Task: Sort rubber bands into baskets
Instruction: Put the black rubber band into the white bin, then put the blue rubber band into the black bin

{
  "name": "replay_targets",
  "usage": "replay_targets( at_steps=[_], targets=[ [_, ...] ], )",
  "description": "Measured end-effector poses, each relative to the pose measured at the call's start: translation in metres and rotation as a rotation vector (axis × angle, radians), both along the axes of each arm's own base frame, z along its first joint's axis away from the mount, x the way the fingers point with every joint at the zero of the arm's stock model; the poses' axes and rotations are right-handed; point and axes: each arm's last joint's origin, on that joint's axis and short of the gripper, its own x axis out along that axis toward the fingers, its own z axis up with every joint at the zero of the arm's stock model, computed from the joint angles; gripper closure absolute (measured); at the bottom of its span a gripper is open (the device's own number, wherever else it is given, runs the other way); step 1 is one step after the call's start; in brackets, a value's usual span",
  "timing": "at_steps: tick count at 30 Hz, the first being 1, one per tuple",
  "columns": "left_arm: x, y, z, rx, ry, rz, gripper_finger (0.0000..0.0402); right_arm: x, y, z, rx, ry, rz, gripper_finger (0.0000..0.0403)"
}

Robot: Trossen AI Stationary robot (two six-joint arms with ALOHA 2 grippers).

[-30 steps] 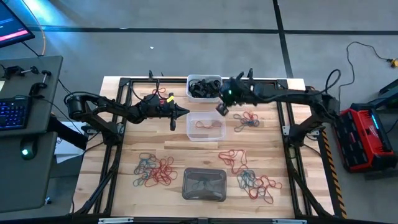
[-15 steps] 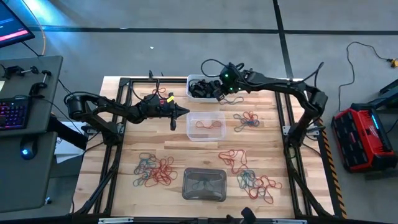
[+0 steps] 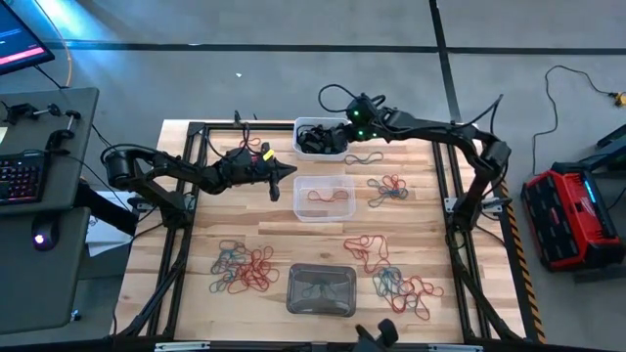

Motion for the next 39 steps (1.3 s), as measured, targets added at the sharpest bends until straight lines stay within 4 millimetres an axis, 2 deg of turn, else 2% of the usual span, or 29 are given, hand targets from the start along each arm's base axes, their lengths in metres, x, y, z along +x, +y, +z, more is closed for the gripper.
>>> replay_targets(
  at_steps=[11, 17, 21, 29, 32, 36, 39],
  targets=[
    [0.000, 0.000, 0.000, -0.014, -0.003, 0.001, 0.0402, 0.009, -0.006, -0.029, 0.044, 0.037, 0.008, 0.0403],
    [0.000, -0.001, 0.000, -0.030, -0.004, 0.001, 0.0401, 0.010, -0.006, -0.029, 0.024, 0.042, 0.041, 0.0388],
    [0.000, -0.001, 0.000, -0.030, -0.004, 0.001, 0.0402, 0.010, -0.006, -0.028, 0.007, 0.056, 0.067, 0.0361],
    [0.000, -0.001, 0.000, -0.030, -0.004, 0.001, 0.0401, 0.012, -0.003, -0.028, -0.010, 0.069, 0.100, 0.0268],
    [0.000, -0.001, 0.000, -0.030, -0.004, 0.001, 0.0401, 0.014, 0.000, -0.028, -0.026, 0.082, 0.134, 0.0248],
    [0.000, -0.001, 0.000, -0.031, -0.004, 0.001, 0.0401, 0.015, 0.001, -0.028, -0.041, 0.093, 0.161, 0.0251],
    [0.000, -0.001, 0.000, -0.030, -0.004, 0.001, 0.0402, 0.015, 0.001, -0.028, -0.056, 0.103, 0.181, 0.0283]
  ],
)
